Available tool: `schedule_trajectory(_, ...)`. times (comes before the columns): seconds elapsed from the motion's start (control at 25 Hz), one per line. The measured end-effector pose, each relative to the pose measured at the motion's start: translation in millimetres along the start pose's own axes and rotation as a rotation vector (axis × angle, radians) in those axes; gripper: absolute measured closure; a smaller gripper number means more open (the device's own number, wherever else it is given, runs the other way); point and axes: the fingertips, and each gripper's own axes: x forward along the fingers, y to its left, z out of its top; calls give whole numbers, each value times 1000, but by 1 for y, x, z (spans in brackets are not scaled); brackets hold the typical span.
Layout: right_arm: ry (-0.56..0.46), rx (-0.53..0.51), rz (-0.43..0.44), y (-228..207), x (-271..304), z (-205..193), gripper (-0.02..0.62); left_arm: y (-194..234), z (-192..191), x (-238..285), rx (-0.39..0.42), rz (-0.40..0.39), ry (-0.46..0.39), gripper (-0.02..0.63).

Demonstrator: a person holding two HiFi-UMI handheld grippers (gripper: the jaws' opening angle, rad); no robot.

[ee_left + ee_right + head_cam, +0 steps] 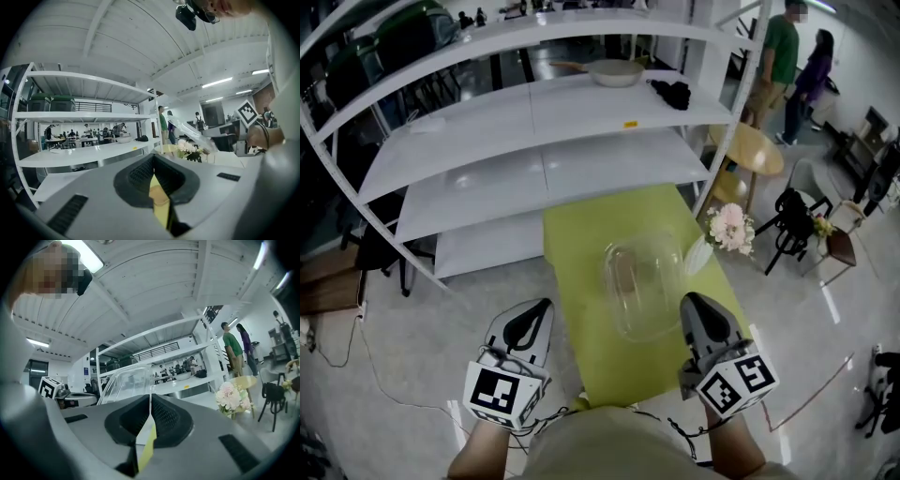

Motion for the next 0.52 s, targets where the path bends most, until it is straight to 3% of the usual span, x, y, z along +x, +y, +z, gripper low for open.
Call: schedule_trajectory(0.52,-5,3,4,4,7,0,578,2,-9,2,21,9,23,600)
